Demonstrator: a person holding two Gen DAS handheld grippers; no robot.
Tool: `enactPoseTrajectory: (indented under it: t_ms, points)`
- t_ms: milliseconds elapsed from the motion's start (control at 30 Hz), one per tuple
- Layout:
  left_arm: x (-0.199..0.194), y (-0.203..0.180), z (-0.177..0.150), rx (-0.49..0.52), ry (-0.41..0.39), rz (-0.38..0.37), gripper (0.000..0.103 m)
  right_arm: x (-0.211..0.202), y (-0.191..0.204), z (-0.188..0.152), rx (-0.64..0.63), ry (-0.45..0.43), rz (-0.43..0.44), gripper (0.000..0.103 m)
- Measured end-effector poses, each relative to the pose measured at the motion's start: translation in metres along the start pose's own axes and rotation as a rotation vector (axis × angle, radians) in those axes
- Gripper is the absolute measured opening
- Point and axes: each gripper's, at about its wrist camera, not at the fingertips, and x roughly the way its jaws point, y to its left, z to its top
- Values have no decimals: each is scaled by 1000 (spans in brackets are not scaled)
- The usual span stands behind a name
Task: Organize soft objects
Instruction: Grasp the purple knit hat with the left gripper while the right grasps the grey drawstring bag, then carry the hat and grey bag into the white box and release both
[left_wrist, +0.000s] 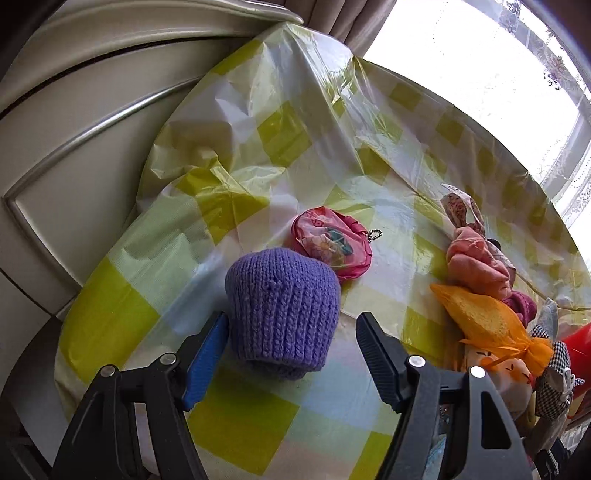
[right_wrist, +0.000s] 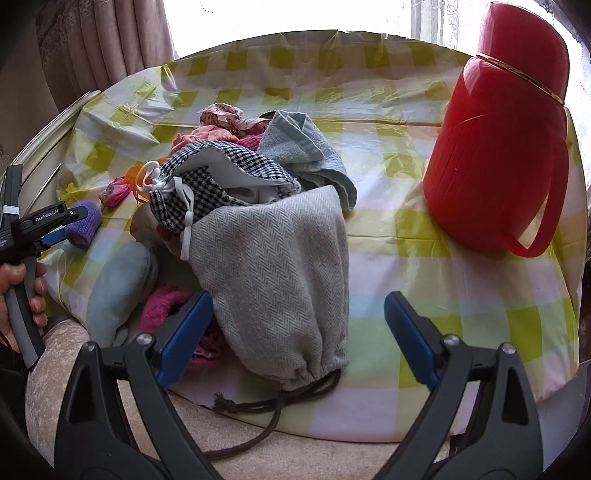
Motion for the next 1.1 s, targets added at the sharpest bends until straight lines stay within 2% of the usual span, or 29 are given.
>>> enactPoseTrajectory:
  t_ms: [33, 100, 167, 233, 300, 467, 533, 833, 1100]
  points:
    - [5, 0, 0, 3, 6, 4, 60, 3, -1, 1, 2, 5, 3, 95]
    - [8, -2, 1, 15, -2, 3, 57, 7, -4, 2, 16, 11, 10, 93]
    - [6, -6, 0, 33, -12, 4, 52, 13, -5, 5, 26, 20, 23, 84]
    - [3, -9, -3, 49, -20, -1, 50, 21, -7, 5, 33, 45, 42, 61]
    - [-3, -10, -5, 51, -27, -15, 49, 27, -10, 3, 55, 64, 55, 59]
    - [-34, -18, -13, 61, -87, -46, 49, 12, -11, -4, 60, 29, 43, 51]
    - [-50, -23, -19, 67, -113, -69, 49, 3, -12, -6, 65, 13, 42, 42]
    - [-110, -62, -60, 138, -159, -235, 49, -39, -36, -25, 140, -29, 41, 41]
    - [-149, -120, -104, 267, -128, -406, 49, -84, -76, -52, 204, -44, -8, 41]
